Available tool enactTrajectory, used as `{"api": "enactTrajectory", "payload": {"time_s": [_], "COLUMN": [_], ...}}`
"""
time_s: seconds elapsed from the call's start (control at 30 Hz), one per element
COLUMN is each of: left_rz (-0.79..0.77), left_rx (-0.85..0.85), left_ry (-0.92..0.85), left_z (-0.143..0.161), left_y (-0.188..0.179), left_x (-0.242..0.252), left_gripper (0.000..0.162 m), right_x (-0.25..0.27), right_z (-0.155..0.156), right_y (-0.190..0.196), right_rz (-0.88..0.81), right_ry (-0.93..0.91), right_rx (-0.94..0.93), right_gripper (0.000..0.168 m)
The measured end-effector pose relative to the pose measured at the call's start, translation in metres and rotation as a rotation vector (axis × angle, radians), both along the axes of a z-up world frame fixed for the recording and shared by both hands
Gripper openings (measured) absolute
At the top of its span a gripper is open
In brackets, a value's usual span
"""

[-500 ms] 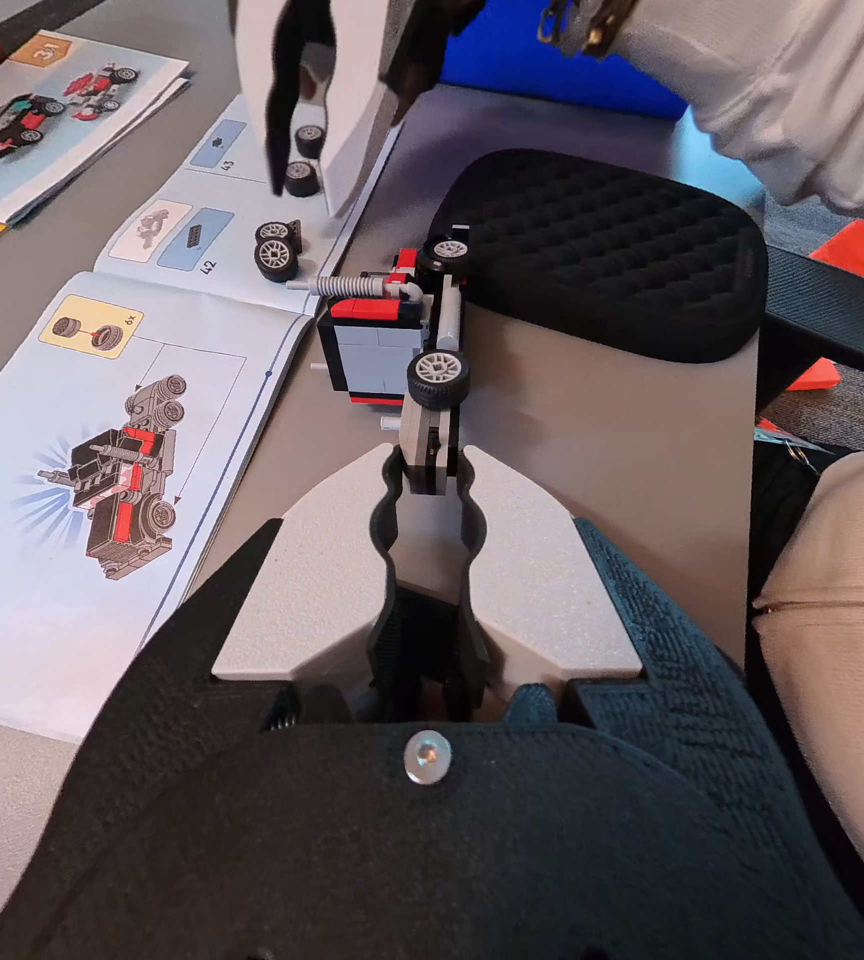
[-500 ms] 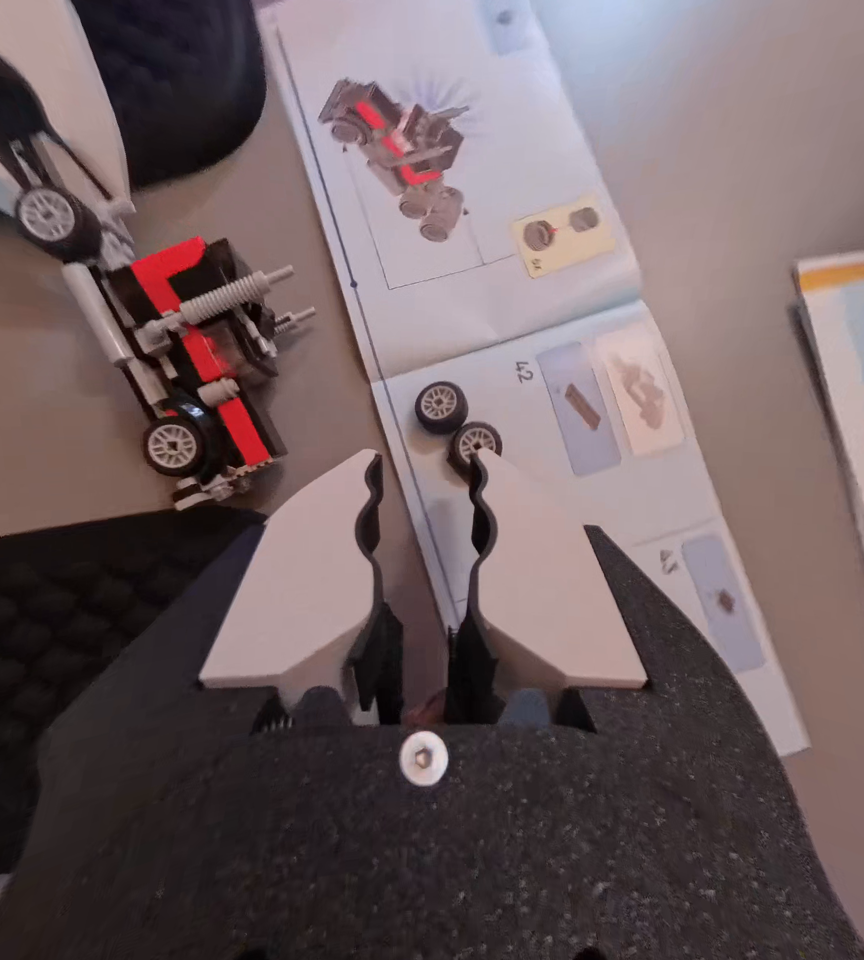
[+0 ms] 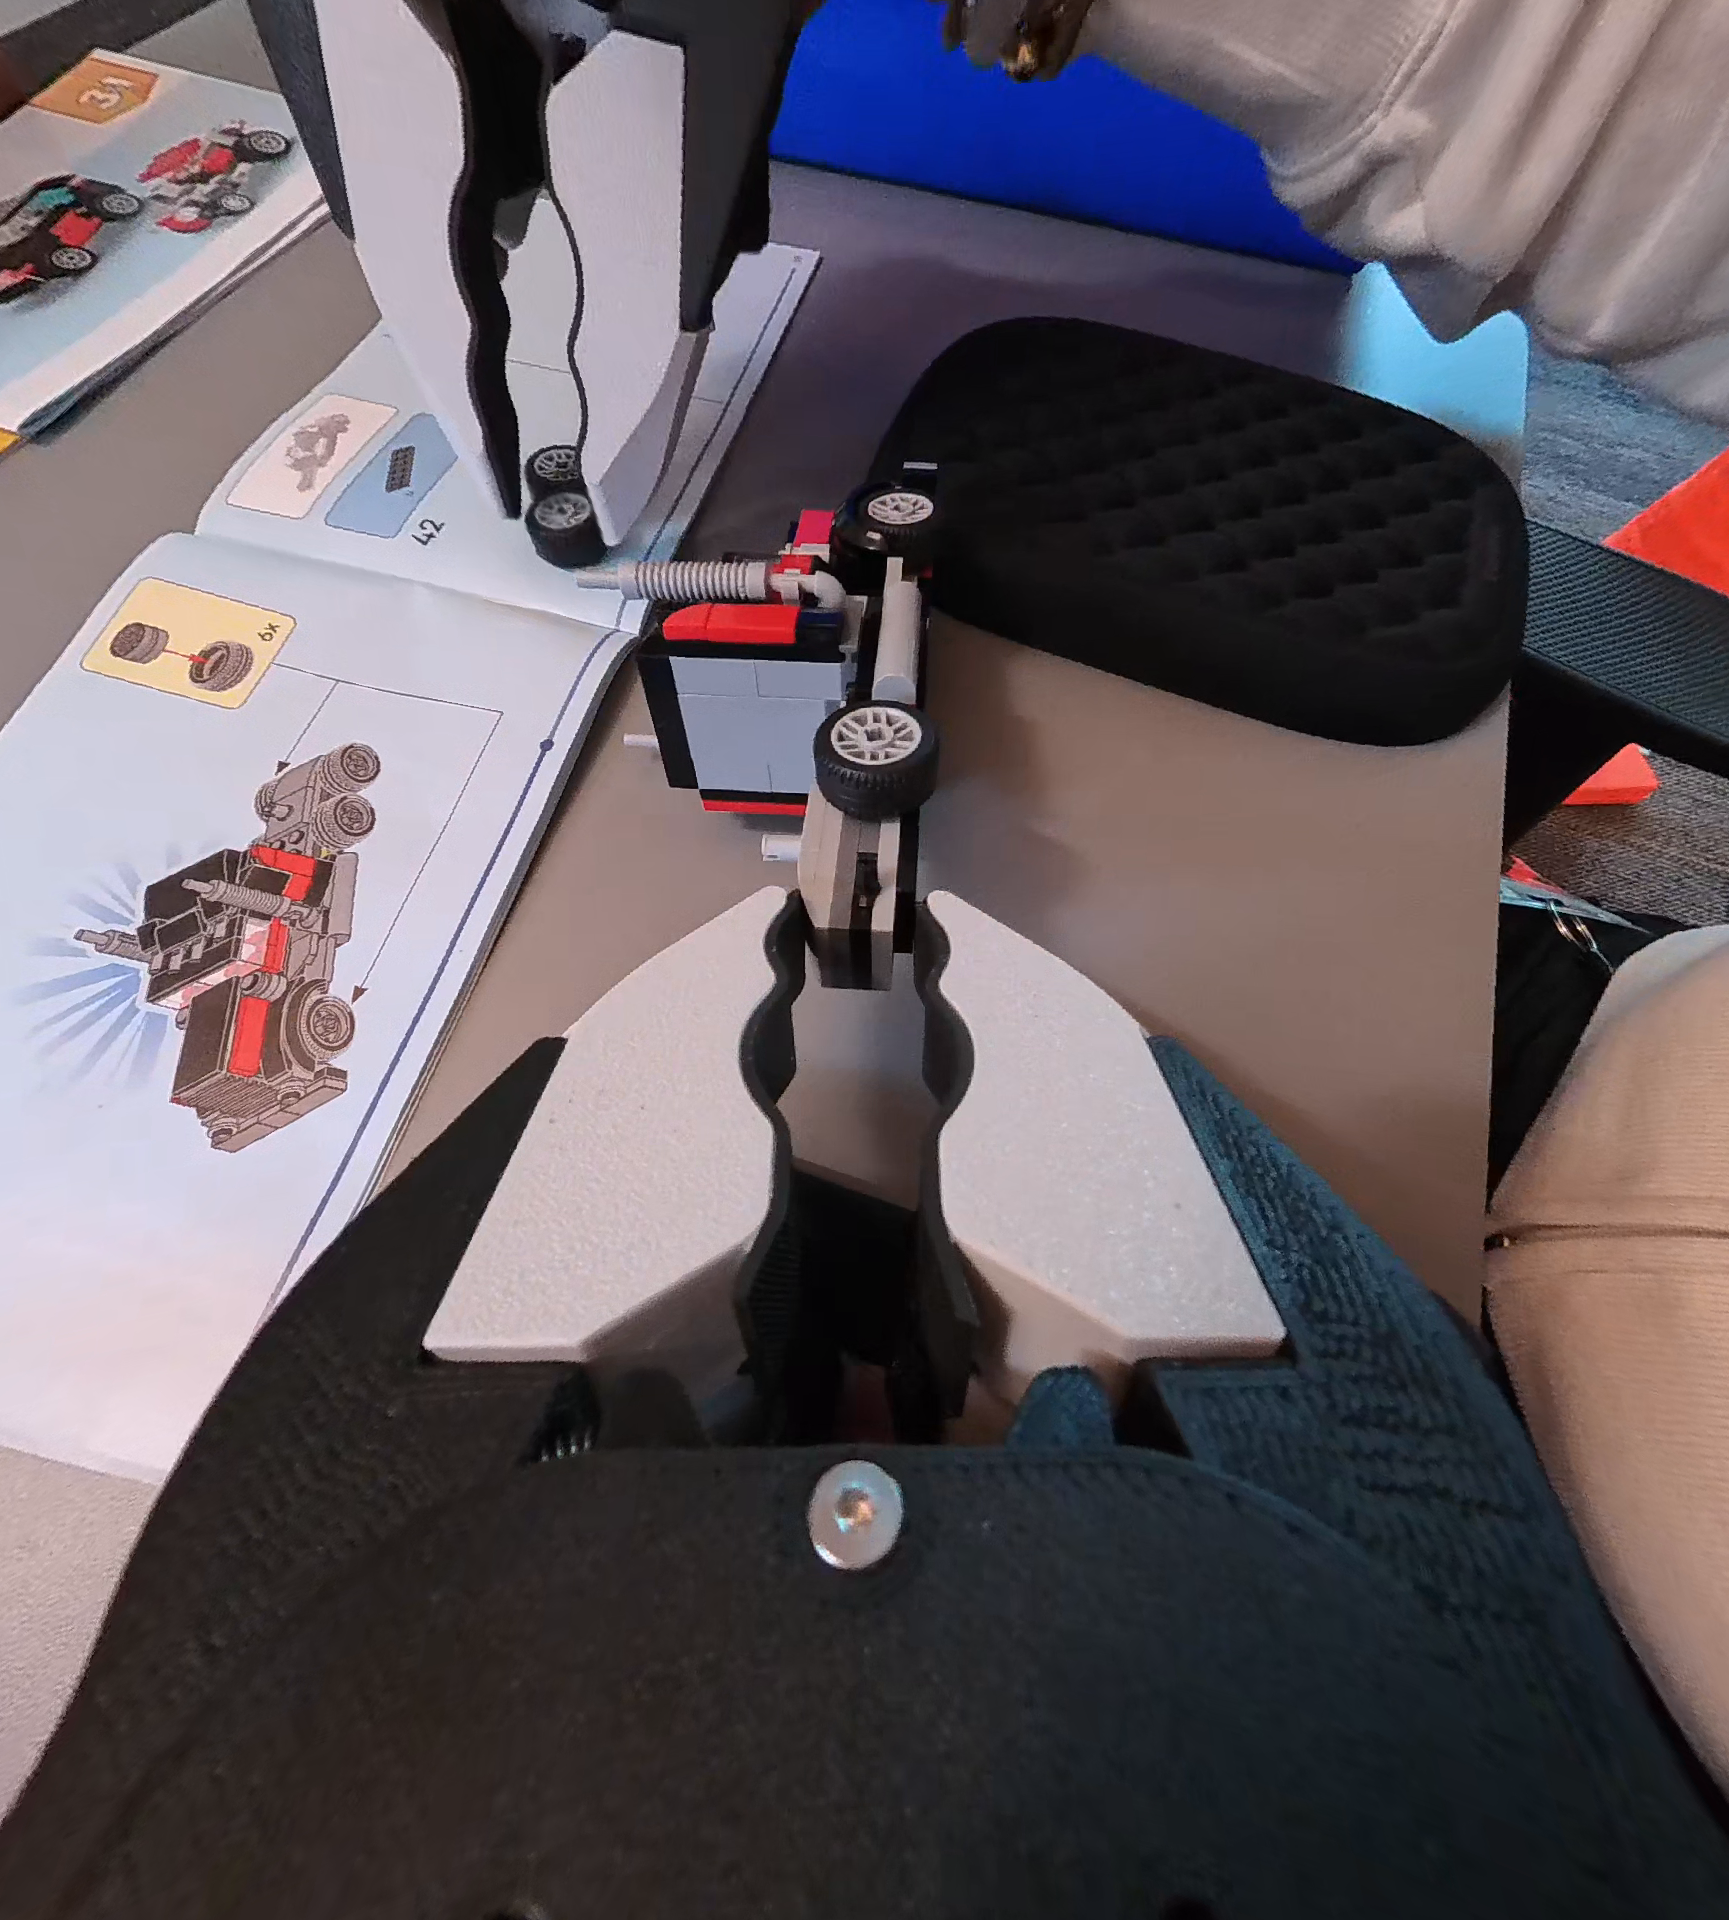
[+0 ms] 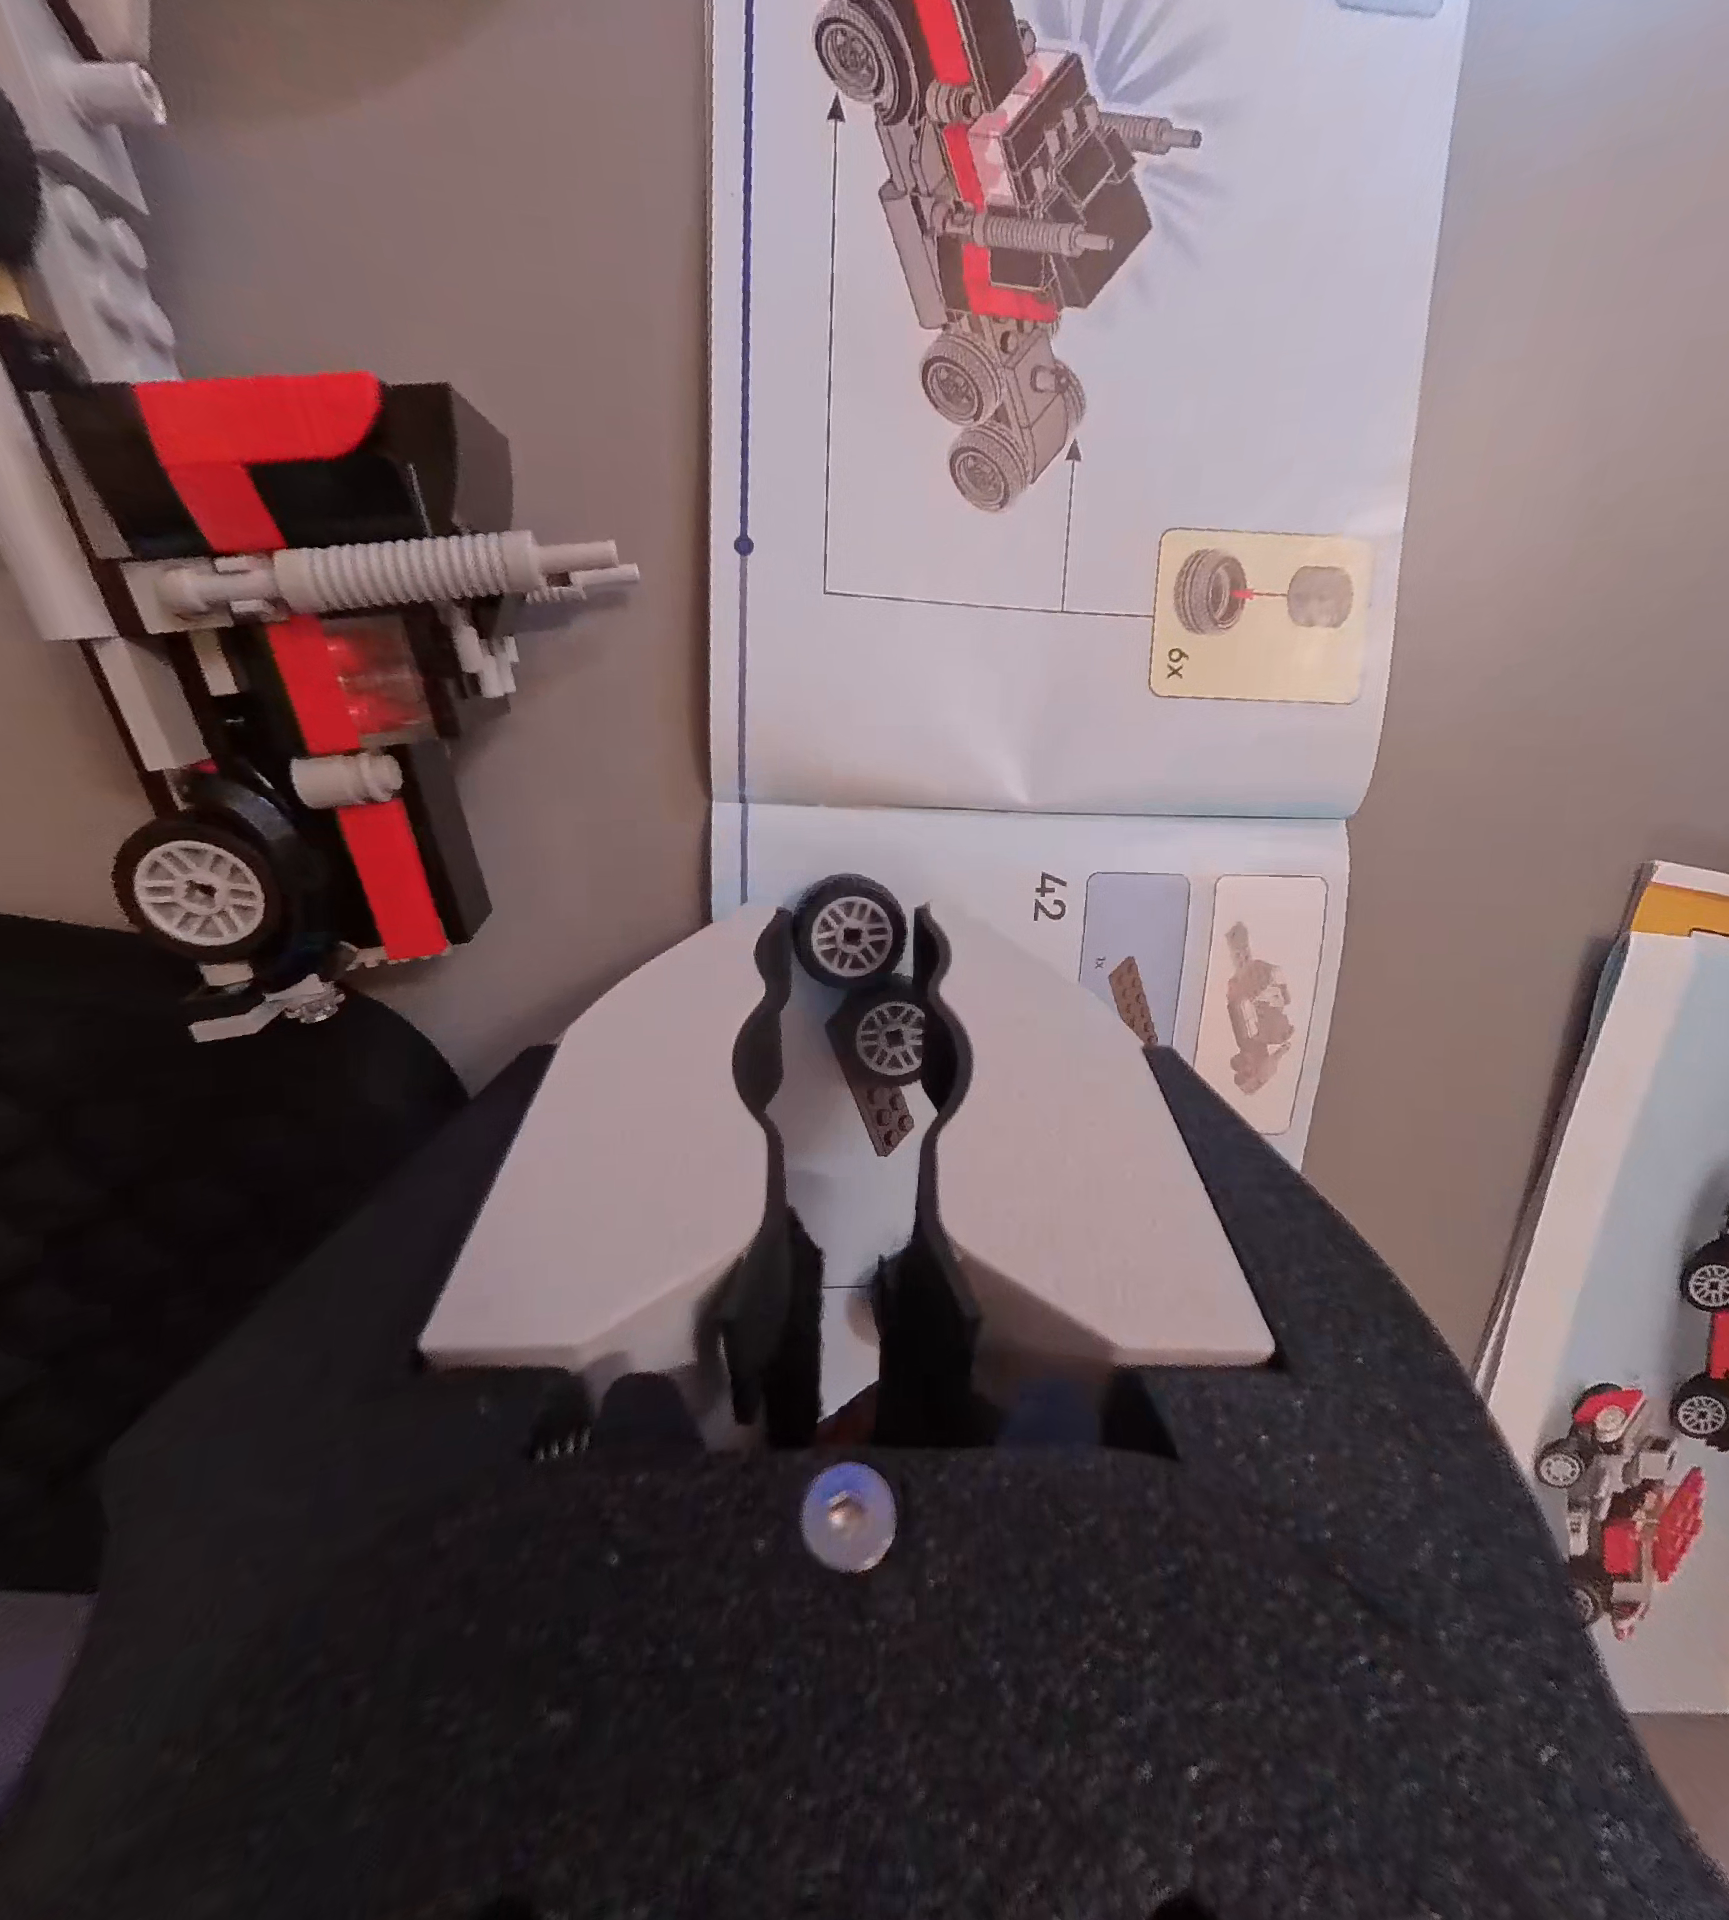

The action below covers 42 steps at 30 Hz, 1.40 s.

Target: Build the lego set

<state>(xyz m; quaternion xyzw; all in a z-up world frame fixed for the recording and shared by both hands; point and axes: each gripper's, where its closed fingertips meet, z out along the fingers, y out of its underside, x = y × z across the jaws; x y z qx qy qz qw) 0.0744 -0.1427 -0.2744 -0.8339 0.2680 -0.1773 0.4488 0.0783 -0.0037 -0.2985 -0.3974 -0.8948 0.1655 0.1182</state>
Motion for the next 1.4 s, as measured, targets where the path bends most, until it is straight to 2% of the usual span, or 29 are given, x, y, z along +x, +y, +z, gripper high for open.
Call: {"api": "enactTrajectory", "payload": {"time_s": [0.17,0.23,0.47,0.53,0.6,0.67,0.73,0.8,0.9,1.0,1.1,1.23,1.3,1.4], "left_rz": [-0.006,-0.007,-0.007,-0.006,-0.005,-0.006,-0.007,-0.009,-0.009,-0.008,-0.008,-0.008,-0.008,-0.009], "left_rx": [-0.001,0.000,0.000,-0.001,0.001,-0.001,-0.006,-0.005,-0.003,-0.010,-0.018,-0.020,-0.020,-0.017], "left_ry": [-0.001,0.002,-0.004,-0.011,-0.016,-0.020,-0.023,-0.024,-0.024,-0.033,-0.046,-0.053,-0.054,-0.053], "left_z": [0.000,0.000,0.000,0.000,0.001,0.001,0.001,0.001,0.001,0.001,0.001,0.002,0.002,0.002], "left_y": [0.000,0.000,0.000,0.000,0.000,0.000,0.000,0.000,0.000,0.000,0.000,0.000,0.000,0.000], "left_x": [0.001,0.001,0.001,0.000,0.000,0.000,0.000,0.000,0.001,0.000,0.000,0.000,0.000,0.000], "left_gripper": [0.020,0.020,0.020,0.020,0.020,0.020,0.020,0.020,0.020,0.020,0.020,0.020,0.020,0.020], "right_x": [0.001,0.001,0.005,0.001,-0.011,-0.012,0.002,0.009,0.015,0.006,-0.007,-0.010,-0.013,-0.017], "right_z": [-0.002,0.000,-0.008,0.001,0.038,0.103,0.156,0.172,0.179,0.164,0.119,0.074,0.063,0.058], "right_y": [0.000,0.002,0.002,0.002,-0.019,-0.054,-0.073,-0.082,-0.096,-0.108,-0.122,-0.142,-0.143,-0.147], "right_rz": [-0.002,-0.016,0.021,-0.022,-0.073,-0.038,0.031,0.034,0.061,0.011,-0.058,-0.004,0.037,0.080], "right_ry": [0.012,0.024,-0.034,0.028,0.209,0.420,0.527,0.515,0.494,0.434,0.328,0.227,0.218,0.198], "right_rx": [-0.011,-0.015,-0.003,-0.053,-0.320,-0.773,-1.181,-1.367,-1.464,-1.360,-1.013,-0.572,-0.399,-0.311], "right_gripper": [0.021,0.031,0.021,0.021,0.021,0.021,0.021,0.021,0.021,0.021,0.020,0.021,0.021,0.021]}}
